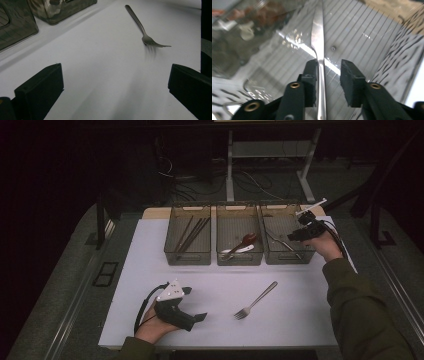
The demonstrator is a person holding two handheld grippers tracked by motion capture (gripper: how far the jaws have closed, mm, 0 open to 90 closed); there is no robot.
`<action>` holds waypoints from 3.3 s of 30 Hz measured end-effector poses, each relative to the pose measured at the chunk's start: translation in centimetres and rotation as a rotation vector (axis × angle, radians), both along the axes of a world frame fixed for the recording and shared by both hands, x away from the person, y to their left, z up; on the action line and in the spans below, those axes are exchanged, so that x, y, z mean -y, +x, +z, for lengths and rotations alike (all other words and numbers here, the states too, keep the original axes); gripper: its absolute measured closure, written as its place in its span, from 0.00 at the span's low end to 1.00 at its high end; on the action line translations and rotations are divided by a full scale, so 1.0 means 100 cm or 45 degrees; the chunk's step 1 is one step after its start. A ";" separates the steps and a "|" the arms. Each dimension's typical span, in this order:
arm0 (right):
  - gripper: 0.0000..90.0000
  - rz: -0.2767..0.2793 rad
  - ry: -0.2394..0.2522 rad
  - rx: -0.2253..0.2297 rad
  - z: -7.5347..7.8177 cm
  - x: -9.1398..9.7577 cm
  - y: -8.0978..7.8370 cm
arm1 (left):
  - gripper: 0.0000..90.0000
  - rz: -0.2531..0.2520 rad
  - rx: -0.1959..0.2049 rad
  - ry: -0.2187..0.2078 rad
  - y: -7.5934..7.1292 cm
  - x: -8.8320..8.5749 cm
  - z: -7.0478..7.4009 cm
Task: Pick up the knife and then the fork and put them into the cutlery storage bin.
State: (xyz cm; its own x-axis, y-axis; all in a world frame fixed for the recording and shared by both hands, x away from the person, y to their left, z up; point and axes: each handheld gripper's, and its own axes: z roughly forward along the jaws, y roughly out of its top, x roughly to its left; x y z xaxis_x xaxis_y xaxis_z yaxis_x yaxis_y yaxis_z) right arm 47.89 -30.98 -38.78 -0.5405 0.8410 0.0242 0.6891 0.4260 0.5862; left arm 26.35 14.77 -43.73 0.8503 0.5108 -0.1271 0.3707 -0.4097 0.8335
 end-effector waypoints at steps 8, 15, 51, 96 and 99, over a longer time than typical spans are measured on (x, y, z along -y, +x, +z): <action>0.58 -0.023 0.159 0.099 0.017 0.016 -0.018 | 0.00 -0.001 0.000 0.001 0.000 0.000 0.000; 0.54 0.008 0.254 0.174 0.028 0.023 -0.041 | 0.00 -0.002 -0.003 0.006 0.000 0.001 0.000; 0.84 0.247 0.407 0.200 -0.005 -0.006 -0.150 | 0.00 0.007 0.000 0.019 -0.001 0.000 -0.001; 0.99 0.372 0.193 0.001 -0.061 -0.059 -0.128 | 0.00 0.005 -0.007 0.040 -0.001 0.002 -0.003; 0.99 0.378 0.183 0.001 -0.060 -0.058 -0.129 | 0.00 0.005 -0.007 0.037 -0.001 0.002 -0.003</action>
